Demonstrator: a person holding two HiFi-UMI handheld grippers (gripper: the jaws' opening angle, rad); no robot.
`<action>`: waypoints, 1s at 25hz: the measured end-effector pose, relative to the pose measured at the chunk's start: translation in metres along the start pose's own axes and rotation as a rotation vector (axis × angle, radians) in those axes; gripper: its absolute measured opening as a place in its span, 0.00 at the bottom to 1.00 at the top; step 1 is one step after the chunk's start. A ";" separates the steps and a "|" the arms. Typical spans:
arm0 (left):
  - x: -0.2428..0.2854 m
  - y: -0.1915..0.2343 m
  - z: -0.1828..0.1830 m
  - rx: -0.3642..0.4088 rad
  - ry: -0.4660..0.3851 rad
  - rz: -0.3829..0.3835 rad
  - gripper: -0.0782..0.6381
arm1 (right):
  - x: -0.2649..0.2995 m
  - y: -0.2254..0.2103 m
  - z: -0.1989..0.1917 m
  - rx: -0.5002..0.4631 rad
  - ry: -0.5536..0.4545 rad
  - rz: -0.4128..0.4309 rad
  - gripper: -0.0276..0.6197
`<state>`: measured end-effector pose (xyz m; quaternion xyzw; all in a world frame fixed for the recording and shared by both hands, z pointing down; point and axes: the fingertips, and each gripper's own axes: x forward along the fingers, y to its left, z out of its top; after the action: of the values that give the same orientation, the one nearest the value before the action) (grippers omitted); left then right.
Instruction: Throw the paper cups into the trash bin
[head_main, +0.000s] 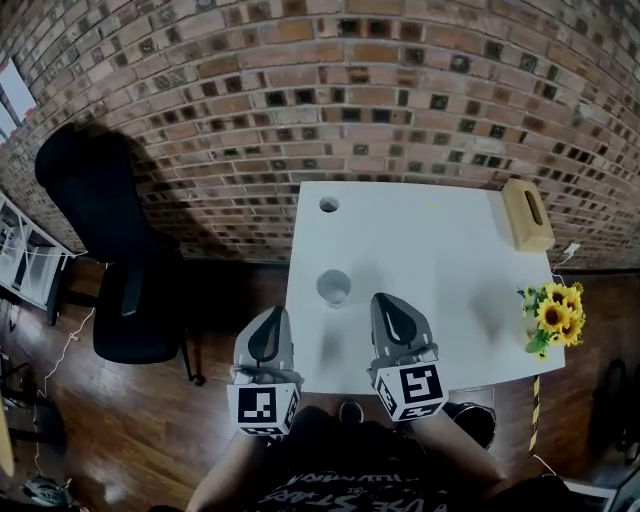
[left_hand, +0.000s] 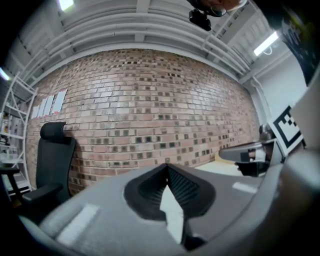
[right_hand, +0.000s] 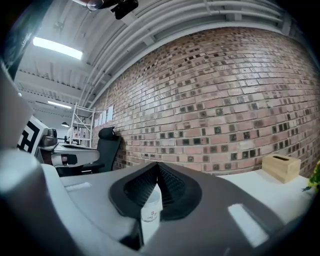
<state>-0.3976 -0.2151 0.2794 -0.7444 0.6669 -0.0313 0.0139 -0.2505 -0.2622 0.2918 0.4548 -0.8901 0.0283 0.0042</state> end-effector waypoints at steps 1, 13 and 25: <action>0.002 0.001 -0.003 0.003 0.005 -0.004 0.12 | 0.003 -0.001 -0.002 0.000 0.004 0.000 0.05; 0.034 0.018 -0.029 -0.027 0.053 -0.074 0.12 | 0.027 0.008 -0.030 -0.006 0.080 -0.056 0.06; 0.048 0.033 -0.052 -0.087 0.071 -0.147 0.12 | 0.051 0.041 -0.080 -0.027 0.202 -0.035 0.63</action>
<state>-0.4281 -0.2658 0.3311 -0.7895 0.6114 -0.0295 -0.0444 -0.3148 -0.2751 0.3715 0.4650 -0.8774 0.0617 0.1007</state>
